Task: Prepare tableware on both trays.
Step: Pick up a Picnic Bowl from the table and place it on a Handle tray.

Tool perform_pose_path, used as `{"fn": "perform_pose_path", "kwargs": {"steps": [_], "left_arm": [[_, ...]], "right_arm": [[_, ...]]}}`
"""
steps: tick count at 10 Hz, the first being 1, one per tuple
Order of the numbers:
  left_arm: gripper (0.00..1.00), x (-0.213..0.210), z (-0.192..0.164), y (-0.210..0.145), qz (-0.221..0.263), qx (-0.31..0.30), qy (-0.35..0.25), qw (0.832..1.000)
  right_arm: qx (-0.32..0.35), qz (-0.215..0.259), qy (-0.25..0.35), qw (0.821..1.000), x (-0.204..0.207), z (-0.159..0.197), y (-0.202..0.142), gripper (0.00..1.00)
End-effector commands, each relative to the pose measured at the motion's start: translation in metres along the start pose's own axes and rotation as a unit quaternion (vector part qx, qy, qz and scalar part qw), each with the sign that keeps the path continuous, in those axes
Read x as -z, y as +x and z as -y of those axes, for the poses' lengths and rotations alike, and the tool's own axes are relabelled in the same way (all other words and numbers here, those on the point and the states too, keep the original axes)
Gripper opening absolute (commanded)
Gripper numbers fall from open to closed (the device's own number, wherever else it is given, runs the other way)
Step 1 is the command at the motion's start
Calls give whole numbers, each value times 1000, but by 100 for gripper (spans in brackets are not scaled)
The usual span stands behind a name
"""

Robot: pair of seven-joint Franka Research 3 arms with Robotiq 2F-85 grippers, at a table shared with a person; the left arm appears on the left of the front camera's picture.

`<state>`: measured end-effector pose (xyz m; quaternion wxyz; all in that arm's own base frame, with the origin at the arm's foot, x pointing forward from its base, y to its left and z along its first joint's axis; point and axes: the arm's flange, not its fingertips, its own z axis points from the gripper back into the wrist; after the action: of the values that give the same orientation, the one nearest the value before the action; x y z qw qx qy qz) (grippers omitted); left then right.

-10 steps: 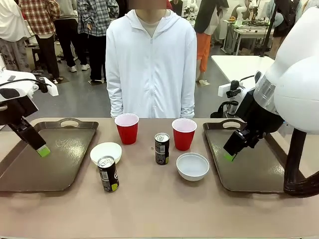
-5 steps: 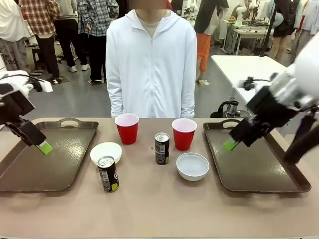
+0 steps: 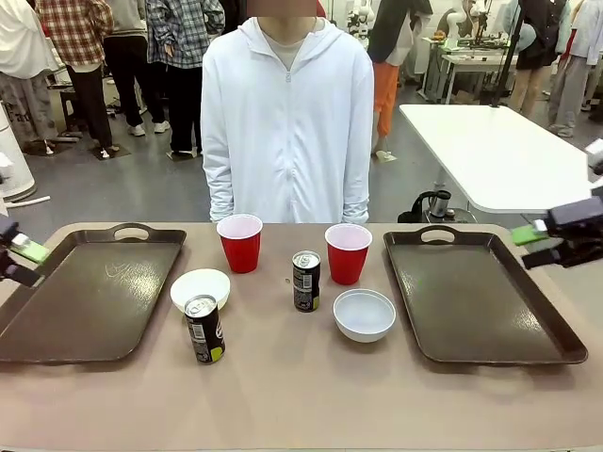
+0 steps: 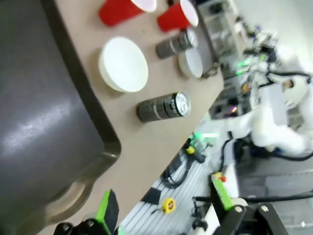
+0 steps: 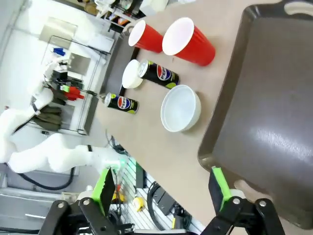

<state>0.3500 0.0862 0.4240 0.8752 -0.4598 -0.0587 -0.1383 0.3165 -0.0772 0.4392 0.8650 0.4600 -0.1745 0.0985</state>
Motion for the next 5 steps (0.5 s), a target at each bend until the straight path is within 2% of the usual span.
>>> {"fn": "perform_pose_path", "kwargs": {"steps": [1,3,5], "left_arm": [[100,-34,-14,-9,48,-25,-3,999],[100,-61,-27,-29,72,-48,6,996],[100,-77,-34,-44,85,-53,9,995]], "right_arm": [[6,-1,7,1000,17,6,-70,100],[19,-13,2,1000,3,14,-90,100],[27,1,-2,1000,-14,15,-108,100]]}}
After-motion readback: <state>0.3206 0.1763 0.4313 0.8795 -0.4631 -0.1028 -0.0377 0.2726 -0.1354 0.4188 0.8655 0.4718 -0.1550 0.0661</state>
